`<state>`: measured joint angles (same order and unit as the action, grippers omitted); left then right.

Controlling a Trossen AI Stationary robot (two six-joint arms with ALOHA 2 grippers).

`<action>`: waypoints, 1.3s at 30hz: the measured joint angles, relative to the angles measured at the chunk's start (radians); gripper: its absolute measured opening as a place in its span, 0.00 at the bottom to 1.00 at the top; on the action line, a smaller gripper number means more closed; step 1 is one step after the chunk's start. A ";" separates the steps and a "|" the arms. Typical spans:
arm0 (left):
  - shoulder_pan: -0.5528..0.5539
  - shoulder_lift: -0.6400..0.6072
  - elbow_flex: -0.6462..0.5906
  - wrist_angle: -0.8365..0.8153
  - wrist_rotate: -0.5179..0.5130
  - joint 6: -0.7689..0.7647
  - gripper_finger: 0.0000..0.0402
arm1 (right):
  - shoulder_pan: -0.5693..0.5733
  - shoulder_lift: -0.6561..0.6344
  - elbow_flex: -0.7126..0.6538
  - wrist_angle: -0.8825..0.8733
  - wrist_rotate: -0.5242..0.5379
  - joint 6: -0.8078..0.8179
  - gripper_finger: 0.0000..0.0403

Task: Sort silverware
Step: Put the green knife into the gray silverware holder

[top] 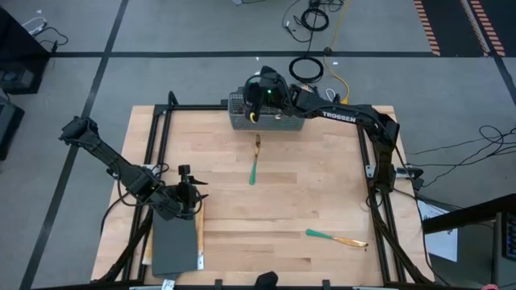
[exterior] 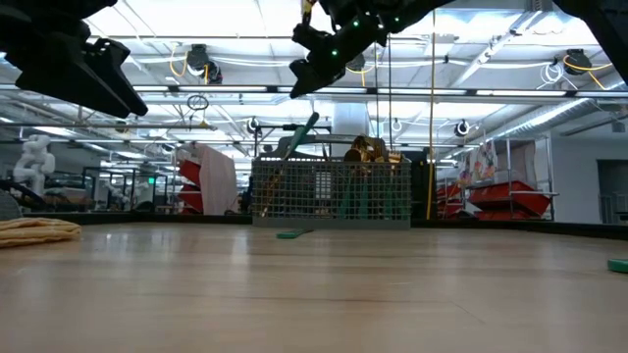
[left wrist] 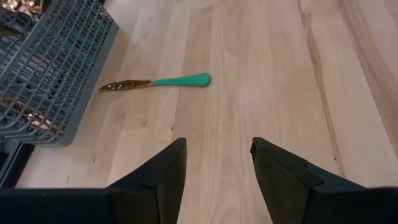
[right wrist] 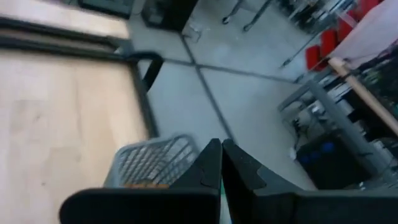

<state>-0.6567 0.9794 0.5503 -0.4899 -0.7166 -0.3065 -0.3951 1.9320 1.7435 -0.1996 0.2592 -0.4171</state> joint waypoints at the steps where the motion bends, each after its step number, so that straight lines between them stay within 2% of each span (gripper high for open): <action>1: 0.000 0.000 0.000 -0.001 0.000 -0.001 0.47 | 0.004 -0.005 0.000 -0.036 -0.002 0.000 0.00; 3: 0.000 0.000 0.000 -0.009 0.000 -0.003 0.47 | 0.022 -0.011 0.000 -0.103 0.010 -0.059 0.01; 7: 0.000 0.000 0.000 -0.033 0.000 -0.003 0.47 | 0.070 -0.026 0.000 -0.186 0.135 -0.228 0.08; 10: 0.000 0.000 0.000 -0.035 -0.022 -0.003 0.47 | 0.101 -0.029 0.000 -0.246 0.180 -0.186 0.18; 14: 0.000 0.000 0.000 -0.044 -0.029 -0.002 0.47 | 0.114 -0.037 0.000 -0.383 0.333 -0.206 0.35; 16: 0.000 0.000 0.000 -0.055 -0.032 0.001 0.47 | 0.106 -0.037 0.000 -0.390 0.346 -0.279 0.42; 19: 0.000 0.000 0.000 -0.054 -0.048 0.001 0.47 | 0.099 -0.037 0.000 -0.305 0.342 -0.377 0.49; 24: 0.000 0.000 0.000 -0.051 -0.081 -0.001 0.47 | 0.083 -0.037 0.000 -0.223 0.335 -0.499 0.51; 30: 0.001 0.000 0.000 -0.052 -0.083 0.001 0.47 | 0.042 -0.031 0.000 -0.290 0.264 -0.528 0.49; 39: 0.002 0.000 0.000 -0.074 -0.134 0.000 0.47 | 0.012 -0.019 0.000 -0.268 0.204 -0.648 0.48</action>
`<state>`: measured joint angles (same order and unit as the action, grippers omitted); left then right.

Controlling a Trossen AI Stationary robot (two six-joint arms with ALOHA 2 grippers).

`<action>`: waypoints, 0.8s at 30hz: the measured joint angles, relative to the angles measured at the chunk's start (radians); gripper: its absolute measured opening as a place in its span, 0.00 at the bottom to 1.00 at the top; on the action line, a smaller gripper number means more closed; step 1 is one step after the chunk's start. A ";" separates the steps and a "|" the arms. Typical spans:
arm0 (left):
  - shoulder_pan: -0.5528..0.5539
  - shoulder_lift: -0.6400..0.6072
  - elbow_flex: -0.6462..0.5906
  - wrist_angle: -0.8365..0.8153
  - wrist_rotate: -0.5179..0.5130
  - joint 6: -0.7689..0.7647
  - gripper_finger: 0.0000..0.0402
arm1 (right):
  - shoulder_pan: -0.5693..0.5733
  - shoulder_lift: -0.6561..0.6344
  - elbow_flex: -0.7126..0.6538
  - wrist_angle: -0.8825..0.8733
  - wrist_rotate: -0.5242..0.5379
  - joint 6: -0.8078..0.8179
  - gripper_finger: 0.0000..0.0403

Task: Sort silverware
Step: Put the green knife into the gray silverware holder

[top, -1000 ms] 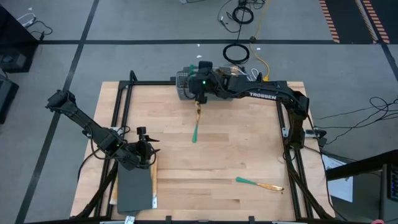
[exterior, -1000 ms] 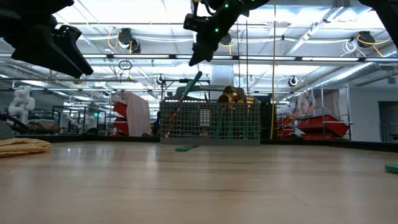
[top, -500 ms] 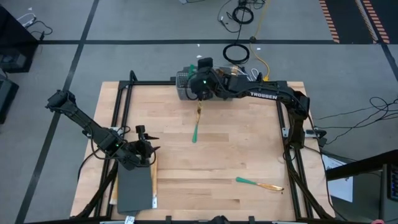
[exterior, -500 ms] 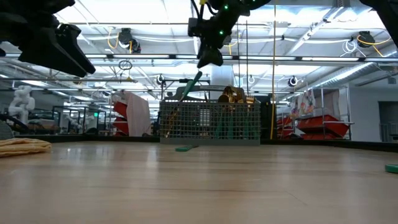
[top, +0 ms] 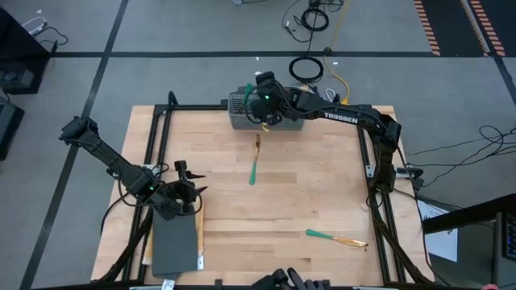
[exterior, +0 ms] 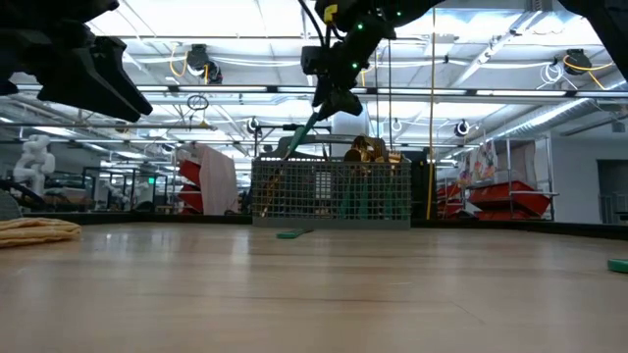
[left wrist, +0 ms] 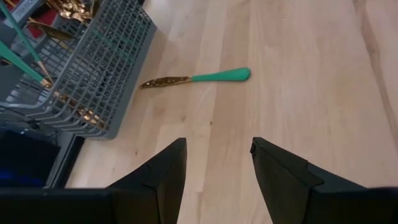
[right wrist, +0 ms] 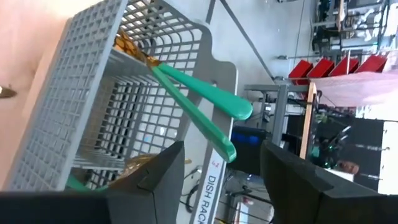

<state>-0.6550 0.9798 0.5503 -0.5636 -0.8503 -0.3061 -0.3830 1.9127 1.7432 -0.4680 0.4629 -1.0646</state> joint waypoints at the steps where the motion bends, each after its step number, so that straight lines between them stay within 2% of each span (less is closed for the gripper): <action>1: 0.000 0.000 0.000 -0.004 -0.002 0.000 0.47 | -0.004 0.001 0.000 0.002 0.000 -0.004 0.48; 9: 0.000 0.000 0.000 -0.004 -0.004 -0.001 0.47 | -0.019 0.001 0.000 0.012 -0.030 -0.056 0.45; 24: 0.000 0.000 0.000 -0.007 -0.004 -0.002 0.47 | -0.046 0.006 0.000 0.040 -0.076 -0.079 0.12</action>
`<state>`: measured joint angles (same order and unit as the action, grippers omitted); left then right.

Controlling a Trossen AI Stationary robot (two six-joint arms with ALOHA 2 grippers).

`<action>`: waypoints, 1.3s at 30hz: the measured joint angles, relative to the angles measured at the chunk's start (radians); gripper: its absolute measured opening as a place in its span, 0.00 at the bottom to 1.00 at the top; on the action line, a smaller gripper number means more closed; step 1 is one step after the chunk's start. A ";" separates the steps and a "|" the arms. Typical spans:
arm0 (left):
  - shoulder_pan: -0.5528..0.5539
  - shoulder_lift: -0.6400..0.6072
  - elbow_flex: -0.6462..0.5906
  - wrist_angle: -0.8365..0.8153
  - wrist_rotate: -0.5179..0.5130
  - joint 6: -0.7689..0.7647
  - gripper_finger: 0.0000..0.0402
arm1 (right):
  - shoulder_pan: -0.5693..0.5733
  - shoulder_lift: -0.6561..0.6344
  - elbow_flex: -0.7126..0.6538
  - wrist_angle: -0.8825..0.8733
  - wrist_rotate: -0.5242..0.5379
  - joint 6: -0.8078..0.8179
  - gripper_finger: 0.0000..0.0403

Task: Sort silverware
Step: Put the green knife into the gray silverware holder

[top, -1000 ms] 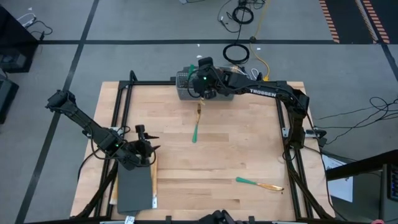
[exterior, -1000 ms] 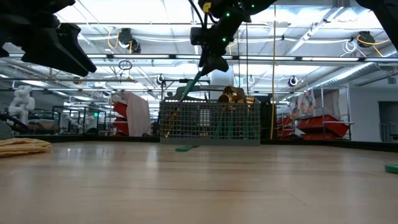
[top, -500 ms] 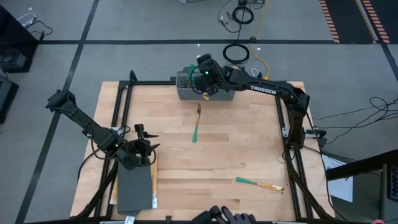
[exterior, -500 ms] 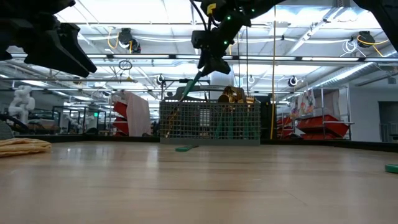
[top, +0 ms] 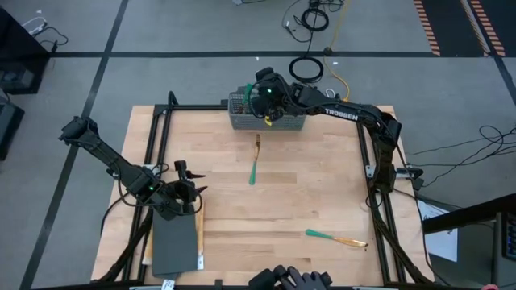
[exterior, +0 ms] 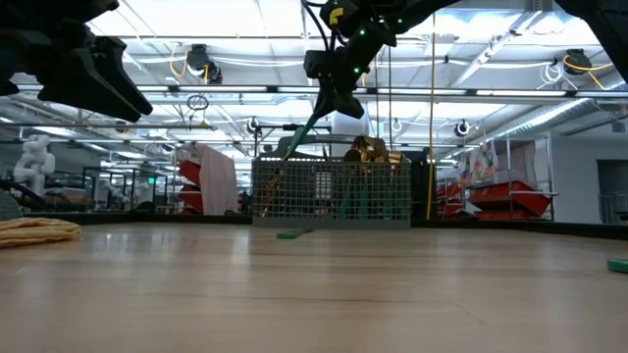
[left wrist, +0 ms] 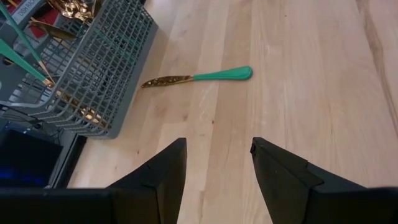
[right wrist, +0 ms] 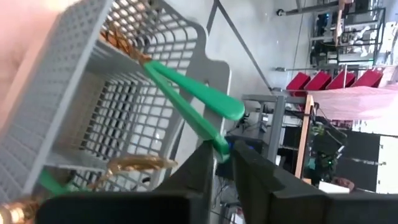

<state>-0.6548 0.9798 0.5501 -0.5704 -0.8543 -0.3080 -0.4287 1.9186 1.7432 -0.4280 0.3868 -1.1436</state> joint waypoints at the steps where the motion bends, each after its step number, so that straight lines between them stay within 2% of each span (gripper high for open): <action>1: 0.000 0.000 0.000 0.000 0.000 0.000 0.47 | -0.001 0.000 0.000 -0.001 0.002 -0.006 0.11; 6: 0.000 0.000 0.000 -0.002 -0.003 0.002 0.47 | 0.001 0.000 0.000 0.038 0.059 -0.037 0.01; 14: 0.000 0.000 0.000 -0.009 -0.011 -0.001 0.47 | -0.017 0.000 0.000 0.188 0.022 -0.036 0.00; 16: 0.000 0.000 0.000 -0.009 -0.011 -0.001 0.47 | -0.017 0.000 0.000 0.207 0.042 0.084 0.00; 19: 0.000 0.000 0.000 -0.018 -0.013 -0.001 0.47 | -0.004 -0.008 0.000 0.227 0.234 0.331 0.02; 21: 0.000 0.000 0.000 -0.028 -0.013 -0.002 0.47 | -0.008 -0.030 0.000 0.165 0.263 0.508 0.05; 23: 0.000 0.000 0.000 -0.028 -0.014 -0.002 0.47 | -0.020 -0.049 0.000 0.088 0.204 0.743 0.10; 25: 0.000 0.000 0.000 -0.030 -0.015 -0.002 0.47 | -0.031 -0.058 0.001 0.000 0.079 0.957 0.16; 27: 0.000 0.000 0.000 -0.031 -0.019 -0.002 0.47 | -0.033 -0.054 0.000 -0.079 -0.053 1.085 0.22; 28: 0.000 0.000 0.000 -0.031 -0.019 -0.002 0.47 | -0.027 -0.047 0.000 -0.104 -0.078 1.127 0.25; 31: 0.000 0.000 0.000 -0.031 -0.019 -0.004 0.47 | -0.005 -0.039 -0.012 -0.142 -0.062 1.178 0.36; 35: 0.000 0.000 0.000 -0.034 -0.023 -0.043 0.47 | 0.017 -0.034 -0.072 -0.009 -0.054 1.235 0.46; 39: 0.000 0.000 0.000 -0.041 -0.022 -0.054 0.47 | 0.033 -0.035 -0.150 0.127 -0.031 1.294 0.51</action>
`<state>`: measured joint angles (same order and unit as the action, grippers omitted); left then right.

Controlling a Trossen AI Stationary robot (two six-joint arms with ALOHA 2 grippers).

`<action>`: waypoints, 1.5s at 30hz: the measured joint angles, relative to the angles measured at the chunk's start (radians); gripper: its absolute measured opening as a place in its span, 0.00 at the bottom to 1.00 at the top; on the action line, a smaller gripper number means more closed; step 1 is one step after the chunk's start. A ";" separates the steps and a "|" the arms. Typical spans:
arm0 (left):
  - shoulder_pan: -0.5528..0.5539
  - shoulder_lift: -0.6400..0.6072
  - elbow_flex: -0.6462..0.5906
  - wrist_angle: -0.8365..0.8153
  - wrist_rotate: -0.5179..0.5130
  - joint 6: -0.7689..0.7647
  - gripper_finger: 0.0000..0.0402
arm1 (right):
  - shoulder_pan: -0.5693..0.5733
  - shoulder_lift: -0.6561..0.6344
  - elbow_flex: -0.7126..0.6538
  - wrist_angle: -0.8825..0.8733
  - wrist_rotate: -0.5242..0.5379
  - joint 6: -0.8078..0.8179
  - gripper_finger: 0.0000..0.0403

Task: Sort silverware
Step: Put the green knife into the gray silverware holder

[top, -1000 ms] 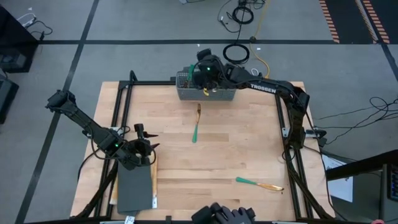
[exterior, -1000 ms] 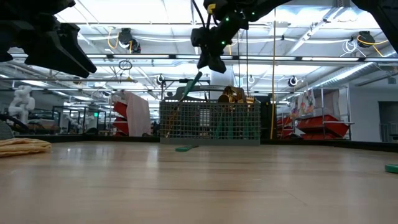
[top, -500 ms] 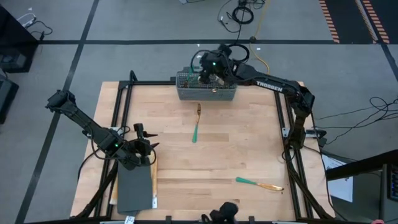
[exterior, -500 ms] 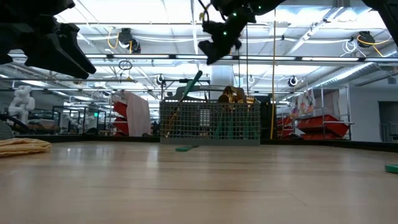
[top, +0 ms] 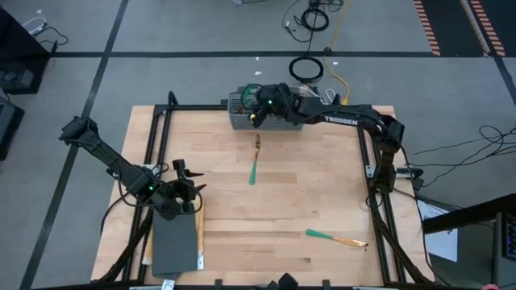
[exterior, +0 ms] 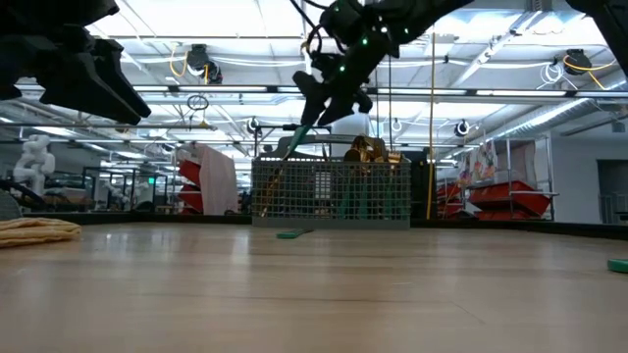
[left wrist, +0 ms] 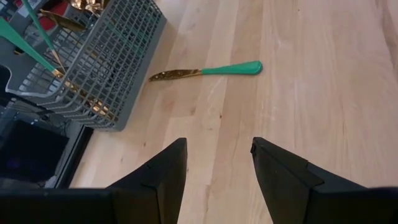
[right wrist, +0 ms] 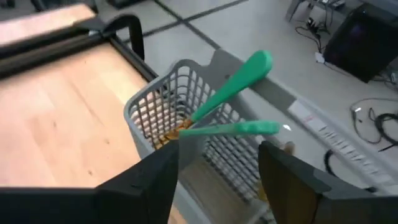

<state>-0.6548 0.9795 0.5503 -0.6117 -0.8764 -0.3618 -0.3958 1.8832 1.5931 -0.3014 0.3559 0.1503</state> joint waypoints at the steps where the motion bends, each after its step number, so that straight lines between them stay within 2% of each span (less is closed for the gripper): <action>1: 0.000 0.000 0.000 0.000 0.000 0.000 0.47 | 0.002 0.001 -0.023 0.044 0.004 0.018 0.52; 6: 0.000 0.000 0.000 0.000 0.000 -0.012 0.47 | 0.017 0.000 -0.176 0.351 0.018 0.079 0.53; 11: 0.000 0.000 0.000 0.000 0.001 -0.024 0.47 | 0.017 0.001 -0.306 0.544 0.064 0.133 0.53; 18: 0.000 0.000 0.000 0.000 0.004 -0.024 0.47 | 0.017 0.001 -0.375 0.782 0.058 0.136 0.51; 22: 0.000 0.000 0.000 0.002 0.004 -0.026 0.47 | 0.011 0.001 -0.375 0.854 0.058 0.119 0.50; 31: 0.000 0.000 0.000 0.005 0.005 -0.027 0.47 | -0.009 0.001 -0.375 0.853 0.058 0.128 0.49; 34: 0.000 0.000 0.000 0.005 0.005 -0.033 0.47 | -0.011 0.001 -0.375 0.851 0.058 0.143 0.43; 42: 0.000 0.000 0.000 0.004 0.006 -0.052 0.47 | -0.010 0.000 -0.375 0.858 0.043 0.134 0.12; 45: 0.000 0.000 0.000 0.004 0.006 -0.052 0.47 | -0.010 0.000 -0.375 0.859 0.030 0.134 0.09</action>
<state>-0.6552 0.9798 0.5503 -0.6075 -0.8707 -0.4138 -0.4057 1.8832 1.2179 0.5571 0.3859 0.2845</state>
